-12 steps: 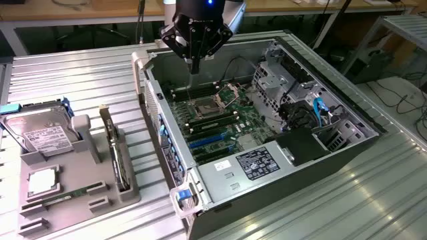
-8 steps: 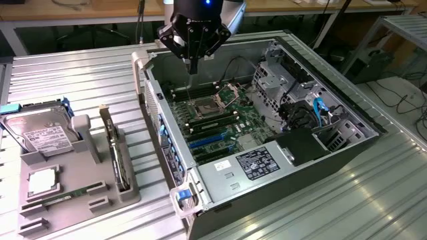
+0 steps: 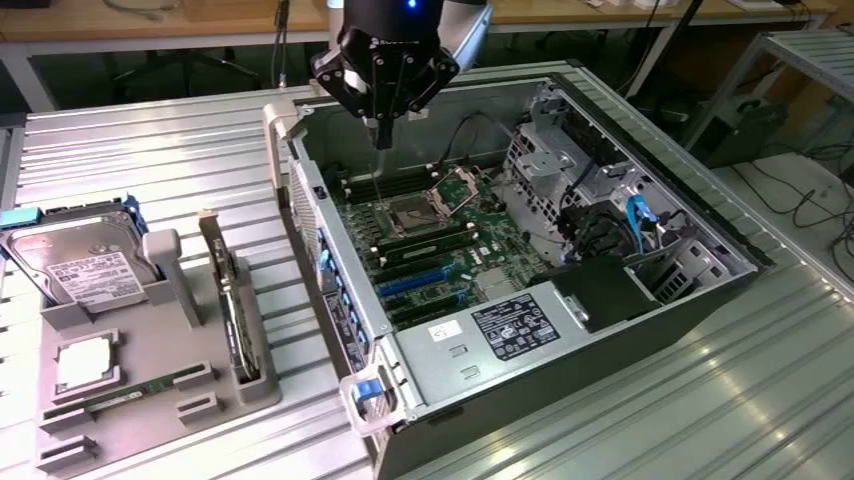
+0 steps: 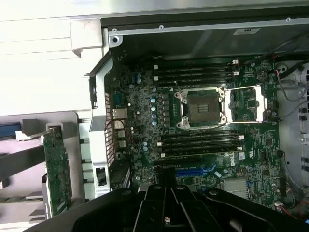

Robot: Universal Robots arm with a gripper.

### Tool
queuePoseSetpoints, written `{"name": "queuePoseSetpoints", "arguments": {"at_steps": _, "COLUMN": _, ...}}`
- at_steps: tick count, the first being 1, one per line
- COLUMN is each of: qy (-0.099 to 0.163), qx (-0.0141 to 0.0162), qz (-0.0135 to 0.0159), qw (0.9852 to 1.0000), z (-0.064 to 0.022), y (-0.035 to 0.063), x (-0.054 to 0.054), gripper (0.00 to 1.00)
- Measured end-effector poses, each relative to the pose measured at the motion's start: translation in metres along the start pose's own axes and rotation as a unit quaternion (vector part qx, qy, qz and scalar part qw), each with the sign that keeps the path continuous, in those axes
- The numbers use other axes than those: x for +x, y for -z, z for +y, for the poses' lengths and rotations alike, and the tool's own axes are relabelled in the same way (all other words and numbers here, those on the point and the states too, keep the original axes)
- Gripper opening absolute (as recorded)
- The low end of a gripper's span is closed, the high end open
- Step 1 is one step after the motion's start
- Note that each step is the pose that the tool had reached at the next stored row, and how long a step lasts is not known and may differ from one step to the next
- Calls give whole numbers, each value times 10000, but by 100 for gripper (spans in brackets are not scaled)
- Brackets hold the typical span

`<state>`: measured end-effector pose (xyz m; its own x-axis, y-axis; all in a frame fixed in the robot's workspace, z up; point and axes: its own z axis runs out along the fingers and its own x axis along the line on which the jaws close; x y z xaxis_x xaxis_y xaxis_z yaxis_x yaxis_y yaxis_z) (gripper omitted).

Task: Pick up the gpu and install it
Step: 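Reach for the gpu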

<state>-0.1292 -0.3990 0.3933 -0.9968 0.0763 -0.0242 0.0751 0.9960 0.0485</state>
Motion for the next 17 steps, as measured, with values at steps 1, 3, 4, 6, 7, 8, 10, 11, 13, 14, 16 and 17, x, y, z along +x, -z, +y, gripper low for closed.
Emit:
{"name": "queuePoseSetpoints", "arguments": {"at_steps": 1, "qy": 0, "qx": 0, "qz": 0, "qw": 10000, "z": 0, "y": 0, "x": 5, "gripper": 11}}
{"name": "queuePoseSetpoints", "arguments": {"at_steps": 3, "qy": 0, "qx": 0, "qz": 0, "qw": 10000, "z": -1, "y": 0, "x": 13, "gripper": 11}}
{"name": "queuePoseSetpoints", "arguments": {"at_steps": 4, "qy": 0, "qx": 0, "qz": 0, "qw": 10000, "z": -2, "y": 0, "x": 17, "gripper": 11}}
{"name": "queuePoseSetpoints", "arguments": {"at_steps": 6, "qy": 0, "qx": 0, "qz": 0, "qw": 10000, "z": -3, "y": 1, "x": 28, "gripper": 11}}
{"name": "queuePoseSetpoints", "arguments": {"at_steps": 7, "qy": 0, "qx": 0, "qz": 0, "qw": 10000, "z": -3, "y": 1, "x": 32, "gripper": 11}}
{"name": "queuePoseSetpoints", "arguments": {"at_steps": 8, "qy": 0, "qx": 0, "qz": 0, "qw": 10000, "z": -4, "y": 1, "x": 37, "gripper": 11}}
{"name": "queuePoseSetpoints", "arguments": {"at_steps": 10, "qy": 0, "qx": 0, "qz": 0, "qw": 10000, "z": -5, "y": 1, "x": 43, "gripper": 11}}
{"name": "queuePoseSetpoints", "arguments": {"at_steps": 11, "qy": 0, "qx": 0, "qz": 0, "qw": 10000, "z": -5, "y": 1, "x": 46, "gripper": 11}}
{"name": "queuePoseSetpoints", "arguments": {"at_steps": 13, "qy": 0, "qx": 0, "qz": 0, "qw": 10000, "z": -6, "y": 2, "x": 56, "gripper": 11}}
{"name": "queuePoseSetpoints", "arguments": {"at_steps": 14, "qy": 0, "qx": 0, "qz": 0, "qw": 10000, "z": -7, "y": 2, "x": 62, "gripper": 11}}
{"name": "queuePoseSetpoints", "arguments": {"at_steps": 16, "qy": 0, "qx": 0, "qz": 0, "qw": 10000, "z": -8, "y": 2, "x": 71, "gripper": 11}}
{"name": "queuePoseSetpoints", "arguments": {"at_steps": 17, "qy": 0, "qx": 0, "qz": 0, "qw": 10000, "z": -9, "y": 2, "x": 74, "gripper": 11}}
